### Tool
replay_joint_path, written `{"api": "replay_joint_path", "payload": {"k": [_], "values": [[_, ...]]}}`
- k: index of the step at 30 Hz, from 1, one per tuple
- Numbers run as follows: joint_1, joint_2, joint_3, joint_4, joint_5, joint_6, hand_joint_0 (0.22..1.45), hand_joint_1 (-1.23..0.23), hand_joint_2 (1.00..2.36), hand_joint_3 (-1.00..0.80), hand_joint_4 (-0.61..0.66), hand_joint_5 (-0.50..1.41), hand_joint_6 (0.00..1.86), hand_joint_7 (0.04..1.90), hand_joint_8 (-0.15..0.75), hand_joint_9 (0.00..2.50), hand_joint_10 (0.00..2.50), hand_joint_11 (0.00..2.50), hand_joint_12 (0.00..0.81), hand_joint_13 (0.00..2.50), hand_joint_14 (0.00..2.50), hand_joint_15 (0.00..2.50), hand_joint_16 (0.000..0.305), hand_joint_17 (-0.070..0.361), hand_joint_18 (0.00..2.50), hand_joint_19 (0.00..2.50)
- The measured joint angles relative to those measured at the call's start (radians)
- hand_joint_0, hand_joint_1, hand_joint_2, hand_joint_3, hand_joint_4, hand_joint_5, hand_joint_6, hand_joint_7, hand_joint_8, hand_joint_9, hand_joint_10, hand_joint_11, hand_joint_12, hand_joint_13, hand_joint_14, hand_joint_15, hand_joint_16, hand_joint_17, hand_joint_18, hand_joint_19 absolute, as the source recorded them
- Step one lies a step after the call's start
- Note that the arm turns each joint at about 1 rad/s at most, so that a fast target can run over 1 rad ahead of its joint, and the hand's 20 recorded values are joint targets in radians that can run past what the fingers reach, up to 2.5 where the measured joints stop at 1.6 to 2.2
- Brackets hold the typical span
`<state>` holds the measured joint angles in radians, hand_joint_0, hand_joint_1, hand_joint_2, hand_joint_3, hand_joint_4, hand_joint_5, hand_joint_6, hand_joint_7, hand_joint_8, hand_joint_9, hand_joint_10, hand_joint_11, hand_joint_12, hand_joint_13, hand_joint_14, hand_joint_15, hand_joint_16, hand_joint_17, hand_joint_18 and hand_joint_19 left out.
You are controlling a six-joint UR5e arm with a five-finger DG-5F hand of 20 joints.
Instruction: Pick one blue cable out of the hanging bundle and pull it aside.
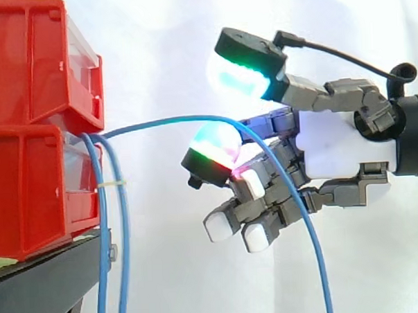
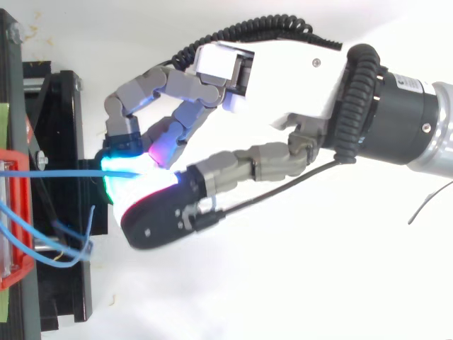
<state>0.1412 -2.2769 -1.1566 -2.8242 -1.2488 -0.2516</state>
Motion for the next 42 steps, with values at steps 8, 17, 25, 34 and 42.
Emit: {"api": "replay_joint_path", "payload": {"k": [8,17,25,34,42], "values": [[-0.003,0.000,0.000,-0.004,-0.006,0.000,0.54,-0.55,1.02,-0.26,0.18,-0.14,0.89,1.22,0.318,1.11,0.02,0.81,0.347,0.84,0.02,0.48,0.052,0.118,0.80,0.56],[-0.005,0.000,0.000,-0.006,-0.008,0.000,0.58,-0.72,1.02,-0.04,0.20,-0.13,0.93,1.28,0.324,1.10,0.02,0.82,0.358,0.89,0.02,0.50,0.055,0.124,0.89,0.50],[-0.010,0.003,0.002,-0.008,-0.018,0.000,0.59,-0.74,1.02,0.01,0.15,-0.12,0.93,1.30,0.331,1.14,0.02,0.83,0.370,0.93,0.02,0.52,0.058,0.130,0.93,0.48],[-0.017,0.015,0.003,-0.057,-0.018,0.000,0.66,-0.80,1.02,0.09,-0.02,-0.13,0.95,1.39,0.301,1.10,0.02,0.82,0.338,0.90,0.02,0.52,0.052,0.117,0.89,0.44],[-0.017,0.016,0.003,-0.111,-0.018,0.014,0.68,-0.79,1.02,-0.04,0.01,-0.15,0.96,1.42,0.267,1.04,0.02,0.79,0.305,0.86,0.02,0.52,0.044,0.099,0.80,0.46]]}}
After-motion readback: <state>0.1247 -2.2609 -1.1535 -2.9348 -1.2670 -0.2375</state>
